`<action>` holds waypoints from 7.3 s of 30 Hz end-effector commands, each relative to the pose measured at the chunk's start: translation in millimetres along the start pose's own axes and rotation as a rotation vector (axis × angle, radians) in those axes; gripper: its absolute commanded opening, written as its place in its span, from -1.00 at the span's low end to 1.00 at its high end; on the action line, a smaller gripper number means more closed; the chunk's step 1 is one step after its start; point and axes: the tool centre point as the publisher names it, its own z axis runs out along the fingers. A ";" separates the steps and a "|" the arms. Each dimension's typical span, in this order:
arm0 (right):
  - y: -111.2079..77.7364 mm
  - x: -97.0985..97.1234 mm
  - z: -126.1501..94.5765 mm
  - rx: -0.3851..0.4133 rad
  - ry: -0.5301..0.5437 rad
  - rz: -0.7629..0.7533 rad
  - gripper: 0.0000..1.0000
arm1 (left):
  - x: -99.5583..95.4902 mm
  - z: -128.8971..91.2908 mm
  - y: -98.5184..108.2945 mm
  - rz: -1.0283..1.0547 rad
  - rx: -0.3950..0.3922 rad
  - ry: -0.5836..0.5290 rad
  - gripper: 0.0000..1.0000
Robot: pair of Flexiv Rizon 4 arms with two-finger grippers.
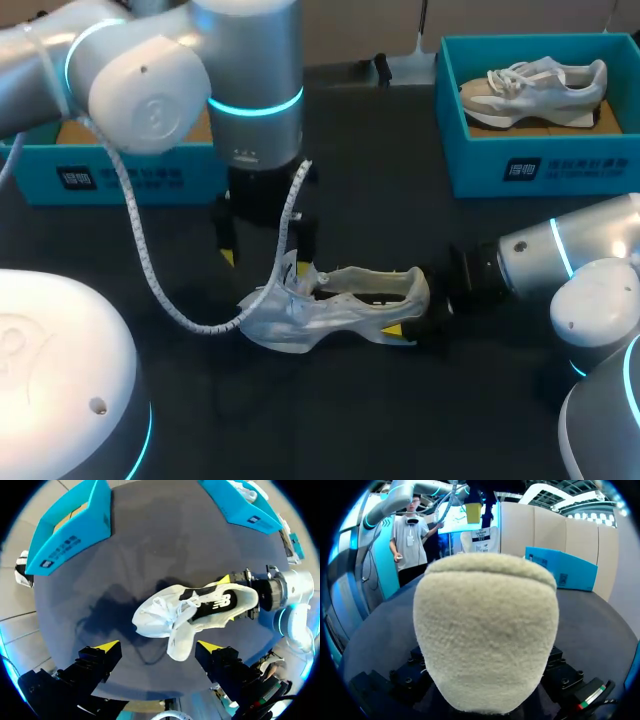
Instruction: Take the shoe out of the shoebox, open the shoe tongue, remove and reinsert the insole, then place the shoe into the shoebox
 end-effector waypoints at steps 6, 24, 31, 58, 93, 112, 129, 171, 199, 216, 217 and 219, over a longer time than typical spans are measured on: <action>0.1 1.4 2.3 0.006 -0.001 0.000 -1.00 | 22.9 -38.9 -16.8 0.346 0.046 -0.005 1.00; 0.1 1.4 2.3 0.006 -0.001 0.000 -1.00 | 74.8 -83.8 -19.4 1.079 0.066 0.077 1.00; 0.1 1.4 2.3 0.006 -0.001 0.000 -1.00 | 93.4 -88.1 -5.7 1.305 0.031 -0.009 1.00; 0.1 1.4 2.3 0.006 -0.001 0.000 -1.00 | 113.9 -66.7 -1.8 1.524 -0.002 0.055 -1.00; 0.1 1.4 2.3 0.006 -0.001 0.000 -1.00 | 112.9 14.7 -25.6 1.494 -0.074 0.086 -1.00; 0.1 1.4 2.3 0.006 -0.001 0.000 -1.00 | 123.5 75.9 -42.5 1.453 -0.125 0.108 -1.00; 0.1 1.4 2.3 0.006 -0.001 0.000 -1.00 | 123.0 100.6 -46.1 1.490 -0.058 0.155 -1.00; 0.1 1.4 2.3 0.006 -0.001 0.000 -1.00 | 117.8 158.3 -42.5 1.626 -0.056 0.122 -0.38; 0.1 1.4 2.3 0.006 -0.001 0.000 -1.00 | 88.5 135.7 -64.8 1.544 0.049 0.051 -1.00; 0.1 1.4 2.3 0.006 -0.001 0.000 -1.00 | 72.6 90.3 -62.6 1.501 0.085 0.124 -1.00; 0.1 1.4 2.3 0.006 -0.001 0.000 -1.00 | 72.7 87.4 -62.0 1.503 0.092 0.128 -1.00; 0.1 1.4 2.3 0.006 -0.001 0.000 -1.00 | 73.8 81.8 -61.2 1.507 0.099 0.146 -1.00</action>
